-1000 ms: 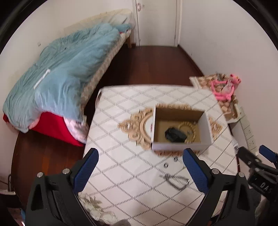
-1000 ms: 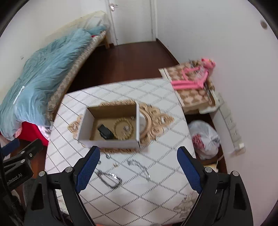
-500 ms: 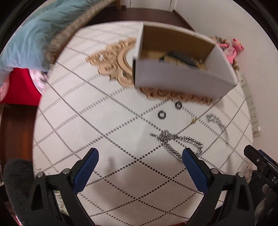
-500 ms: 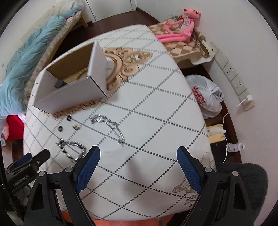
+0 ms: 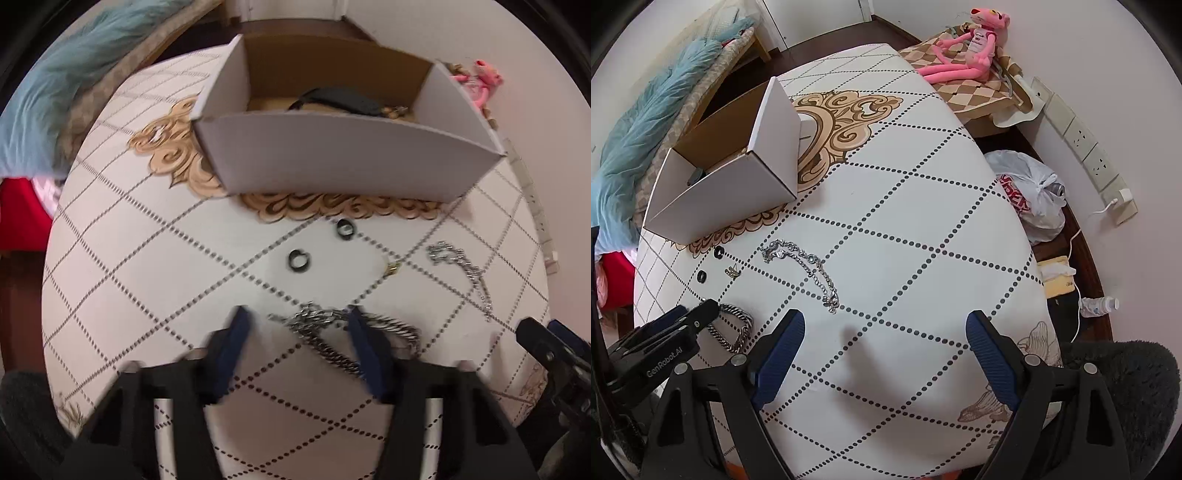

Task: Organize jewelry
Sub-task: 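Move both tools back toward the silver chains on the table, then grasp the thick silver chain bracelet with the left tool while the right tool grasps the silver necklace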

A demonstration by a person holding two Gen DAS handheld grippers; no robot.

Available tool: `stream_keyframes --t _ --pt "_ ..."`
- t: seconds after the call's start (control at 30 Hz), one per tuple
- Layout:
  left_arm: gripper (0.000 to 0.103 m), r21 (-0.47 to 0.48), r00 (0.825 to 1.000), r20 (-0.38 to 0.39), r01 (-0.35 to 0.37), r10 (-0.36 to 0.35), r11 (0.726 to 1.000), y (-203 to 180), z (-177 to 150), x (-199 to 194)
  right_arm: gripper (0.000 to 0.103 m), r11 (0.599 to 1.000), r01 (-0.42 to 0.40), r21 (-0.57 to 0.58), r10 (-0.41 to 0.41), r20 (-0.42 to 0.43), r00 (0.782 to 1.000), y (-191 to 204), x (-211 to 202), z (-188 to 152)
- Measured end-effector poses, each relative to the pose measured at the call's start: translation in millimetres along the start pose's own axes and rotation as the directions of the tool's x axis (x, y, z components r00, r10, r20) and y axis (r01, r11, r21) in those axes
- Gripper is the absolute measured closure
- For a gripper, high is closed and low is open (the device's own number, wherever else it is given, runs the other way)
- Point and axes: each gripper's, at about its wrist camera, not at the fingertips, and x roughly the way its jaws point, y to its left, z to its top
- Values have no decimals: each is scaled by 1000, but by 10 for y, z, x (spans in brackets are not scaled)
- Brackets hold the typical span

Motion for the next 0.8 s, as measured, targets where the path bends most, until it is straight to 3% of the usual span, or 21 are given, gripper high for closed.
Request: stream_keyframes --t 0.03,0.27,0.47,0.6,0.67,0.7,0.73,0.8 --pt "90 8 1000 0 17 -17 1000 -14 -5 -11 13 1000 -4 4 4 1 1000 -9 0 4" --pt "98 -32 999 1 50 -50 998 260 -59 -106 21 999 -44 -3 44 -3 999 -36 26 -19" --pt "99 -70 998 28 51 -50 996 665 -191 -282 25 993 -70 -90 71 5 997 266 110 -55" --pt "100 -84 997 41 68 -65 994 753 -226 -349 43 989 -14 -145 17 24 1000 437 240 -68" --pt "100 -85 996 49 75 -71 994 754 -211 -375 62 981 59 -184 -47 67 997 530 232 -87" --pt "100 -82 996 53 77 -72 994 737 -195 -382 86 981 71 -182 -57 80 995 541 217 -99" --pt "100 -79 996 57 79 -74 994 731 -197 -401 100 983 63 -174 -49 84 995 533 205 -102" --pt "100 -75 995 62 88 -84 993 683 -139 -412 100 990 25 -142 -14 80 997 481 180 -99"
